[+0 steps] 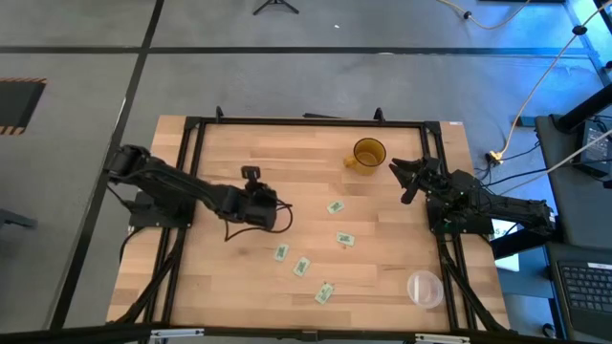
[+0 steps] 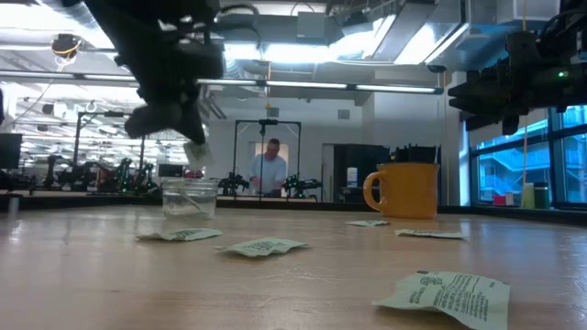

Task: Pick and place Stevia / Truvia into bins
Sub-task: Put the stevia packet into the transparent container

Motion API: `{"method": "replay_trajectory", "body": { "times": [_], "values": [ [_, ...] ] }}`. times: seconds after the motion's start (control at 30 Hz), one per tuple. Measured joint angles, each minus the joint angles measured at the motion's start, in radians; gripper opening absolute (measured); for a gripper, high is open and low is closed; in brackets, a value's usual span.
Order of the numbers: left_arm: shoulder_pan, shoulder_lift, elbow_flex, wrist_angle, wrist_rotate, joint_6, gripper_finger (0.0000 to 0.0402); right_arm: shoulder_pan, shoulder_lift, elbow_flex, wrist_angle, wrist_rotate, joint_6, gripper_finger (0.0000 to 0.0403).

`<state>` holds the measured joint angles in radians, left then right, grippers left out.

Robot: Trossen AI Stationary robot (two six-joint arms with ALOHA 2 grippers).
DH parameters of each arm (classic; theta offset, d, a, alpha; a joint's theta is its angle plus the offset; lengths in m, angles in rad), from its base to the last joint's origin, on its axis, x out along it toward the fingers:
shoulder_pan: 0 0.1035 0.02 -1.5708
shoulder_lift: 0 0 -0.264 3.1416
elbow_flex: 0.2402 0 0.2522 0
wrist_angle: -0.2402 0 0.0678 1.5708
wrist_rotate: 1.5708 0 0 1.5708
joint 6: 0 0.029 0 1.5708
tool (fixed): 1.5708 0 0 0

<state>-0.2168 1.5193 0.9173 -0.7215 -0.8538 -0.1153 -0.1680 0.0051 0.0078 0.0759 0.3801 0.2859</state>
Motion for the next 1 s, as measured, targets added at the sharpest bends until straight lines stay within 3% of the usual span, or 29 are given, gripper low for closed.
{"method": "replay_trajectory", "body": {
  "times": [0.53,1.0],
  "values": [
    [-0.004,0.145,0.000,0.016,0.091,-0.002,0.0003,0.000,0.000,0.000,0.000,0.000,-0.006,0.0133],
    [-0.005,0.149,0.002,0.018,0.095,-0.002,0.0004,0.000,0.000,0.000,0.000,0.000,-0.006,0.0133]
  ]
}}
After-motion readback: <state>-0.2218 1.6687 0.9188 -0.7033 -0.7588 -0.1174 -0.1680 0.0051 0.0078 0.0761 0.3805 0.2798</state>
